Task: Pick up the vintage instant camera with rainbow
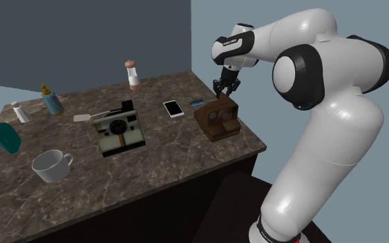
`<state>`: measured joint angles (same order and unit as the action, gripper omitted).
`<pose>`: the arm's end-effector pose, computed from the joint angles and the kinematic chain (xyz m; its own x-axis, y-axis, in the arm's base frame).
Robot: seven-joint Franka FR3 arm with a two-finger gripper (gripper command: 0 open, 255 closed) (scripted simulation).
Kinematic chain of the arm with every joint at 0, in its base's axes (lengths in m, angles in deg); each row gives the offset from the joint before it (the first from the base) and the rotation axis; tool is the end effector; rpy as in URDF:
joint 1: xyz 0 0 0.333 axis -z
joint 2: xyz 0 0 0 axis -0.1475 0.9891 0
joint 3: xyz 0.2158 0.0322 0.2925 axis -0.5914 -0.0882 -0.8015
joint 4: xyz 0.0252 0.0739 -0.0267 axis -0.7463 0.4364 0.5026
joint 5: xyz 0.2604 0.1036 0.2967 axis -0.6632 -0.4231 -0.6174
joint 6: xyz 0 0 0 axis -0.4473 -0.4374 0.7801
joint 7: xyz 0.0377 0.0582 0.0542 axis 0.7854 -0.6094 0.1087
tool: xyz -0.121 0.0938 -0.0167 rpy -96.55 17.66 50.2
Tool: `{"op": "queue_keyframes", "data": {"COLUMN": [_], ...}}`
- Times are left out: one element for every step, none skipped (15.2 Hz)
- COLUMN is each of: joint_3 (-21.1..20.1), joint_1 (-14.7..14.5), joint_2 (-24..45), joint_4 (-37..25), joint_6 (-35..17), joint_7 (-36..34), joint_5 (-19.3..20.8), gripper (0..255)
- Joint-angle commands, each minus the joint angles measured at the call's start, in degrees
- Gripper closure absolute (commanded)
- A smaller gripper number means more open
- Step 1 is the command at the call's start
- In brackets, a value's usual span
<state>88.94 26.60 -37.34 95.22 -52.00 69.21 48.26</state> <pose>0.3808 -0.4318 0.4463 0.7390 -0.6625 0.1226 -0.6505 -0.7489 -0.1262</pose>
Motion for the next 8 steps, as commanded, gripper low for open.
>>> {"op": "queue_keyframes", "data": {"joint_3": [0.0,0.0,0.0,-0.1,-0.1,-0.1,-0.1,-0.1], "joint_1": [0.0,0.0,0.0,0.0,0.0,0.0,-0.1,-0.1], "joint_2": [0.0,-0.3,-0.5,-0.8,-1.0,-1.2,-1.4,-1.6], "joint_4": [0.1,-0.4,-0.9,-1.5,-2.0,-2.5,-3.1,-3.7], "joint_6": [0.0,0.7,1.4,2.1,2.8,3.6,4.3,5.0], "joint_7": [0.0,-0.3,-0.5,-0.7,-0.9,-1.2,-1.4,-1.6], "joint_5": [0.0,0.3,0.5,0.7,1.0,1.2,1.3,1.5], "gripper": [255,255,255,255,255,255,255,255]}}
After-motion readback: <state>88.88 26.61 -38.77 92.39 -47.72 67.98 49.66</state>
